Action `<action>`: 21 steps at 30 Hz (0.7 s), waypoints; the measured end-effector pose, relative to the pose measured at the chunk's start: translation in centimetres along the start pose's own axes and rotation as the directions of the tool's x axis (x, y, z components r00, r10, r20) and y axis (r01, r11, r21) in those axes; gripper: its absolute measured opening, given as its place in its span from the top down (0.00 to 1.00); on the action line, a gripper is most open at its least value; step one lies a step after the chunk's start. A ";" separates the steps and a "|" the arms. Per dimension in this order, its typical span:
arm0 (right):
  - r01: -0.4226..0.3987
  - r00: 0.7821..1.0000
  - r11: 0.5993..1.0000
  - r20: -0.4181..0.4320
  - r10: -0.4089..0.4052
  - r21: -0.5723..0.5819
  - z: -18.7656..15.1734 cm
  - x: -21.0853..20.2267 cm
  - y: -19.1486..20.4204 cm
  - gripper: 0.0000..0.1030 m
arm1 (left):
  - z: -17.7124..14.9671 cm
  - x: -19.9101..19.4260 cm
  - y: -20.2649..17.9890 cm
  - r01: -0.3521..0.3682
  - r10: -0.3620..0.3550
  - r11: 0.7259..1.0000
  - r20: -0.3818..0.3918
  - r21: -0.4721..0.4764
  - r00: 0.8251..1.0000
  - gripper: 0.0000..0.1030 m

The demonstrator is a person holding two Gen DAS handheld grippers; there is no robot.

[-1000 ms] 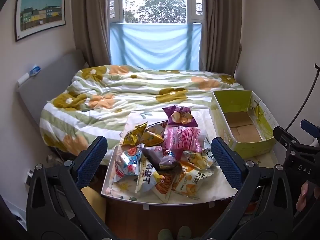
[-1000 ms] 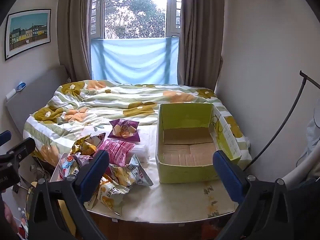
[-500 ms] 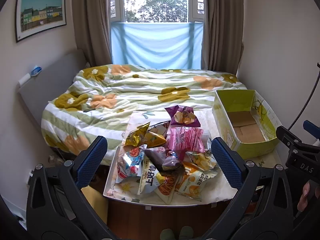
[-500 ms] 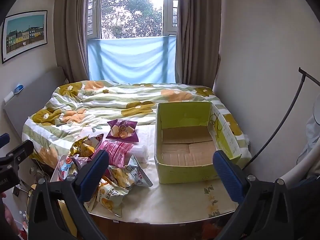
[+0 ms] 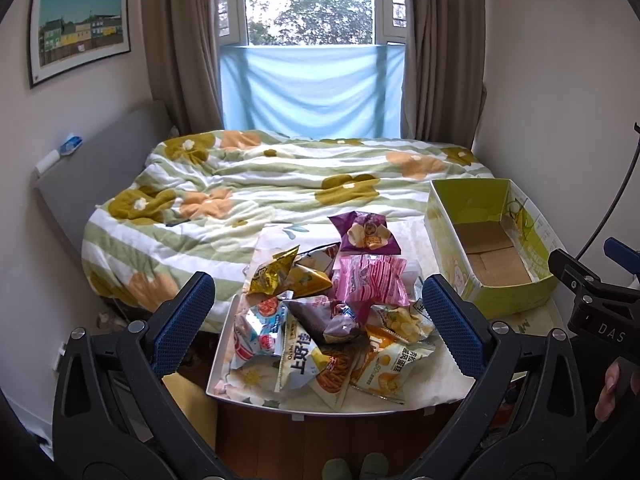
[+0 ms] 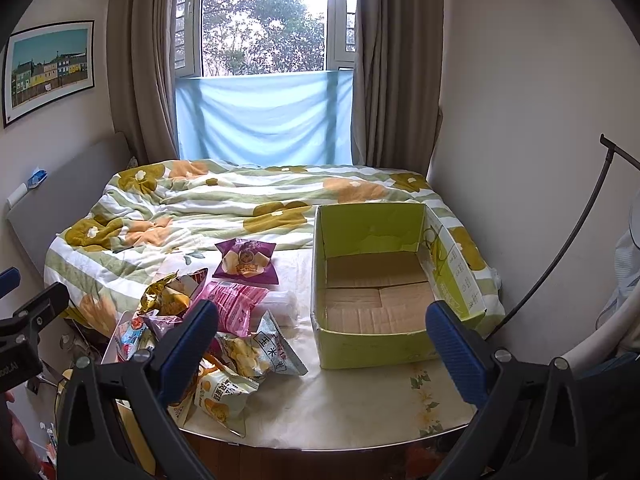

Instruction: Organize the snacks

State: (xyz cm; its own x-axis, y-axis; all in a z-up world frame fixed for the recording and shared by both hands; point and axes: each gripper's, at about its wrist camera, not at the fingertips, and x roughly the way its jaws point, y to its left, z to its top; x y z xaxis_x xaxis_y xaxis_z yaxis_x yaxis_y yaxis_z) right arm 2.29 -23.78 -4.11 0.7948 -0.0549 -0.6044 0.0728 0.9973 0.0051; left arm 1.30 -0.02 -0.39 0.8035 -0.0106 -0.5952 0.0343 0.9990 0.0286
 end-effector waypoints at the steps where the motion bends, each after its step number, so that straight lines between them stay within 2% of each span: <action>1: 0.000 1.000 1.000 -0.001 0.000 0.000 0.0 0.1 0.0 0.00 | 0.0 0.0 0.0 0.003 -0.003 1.000 -0.001 -0.001 1.000 0.01; 21: 0.002 1.000 1.000 -0.002 -0.002 0.002 0.1 0.2 0.0 0.00 | 0.4 0.5 -0.6 0.010 -0.010 1.000 -0.007 0.010 1.000 0.01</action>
State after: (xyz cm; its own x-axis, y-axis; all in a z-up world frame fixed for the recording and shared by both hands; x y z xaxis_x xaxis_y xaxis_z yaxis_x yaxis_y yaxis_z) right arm 2.54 -23.80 -4.16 0.7935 -0.0568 -0.6059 0.0754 0.9971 0.0053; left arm 1.91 -0.62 -0.43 0.7991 -0.0200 -0.6009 0.0484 0.9983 0.0311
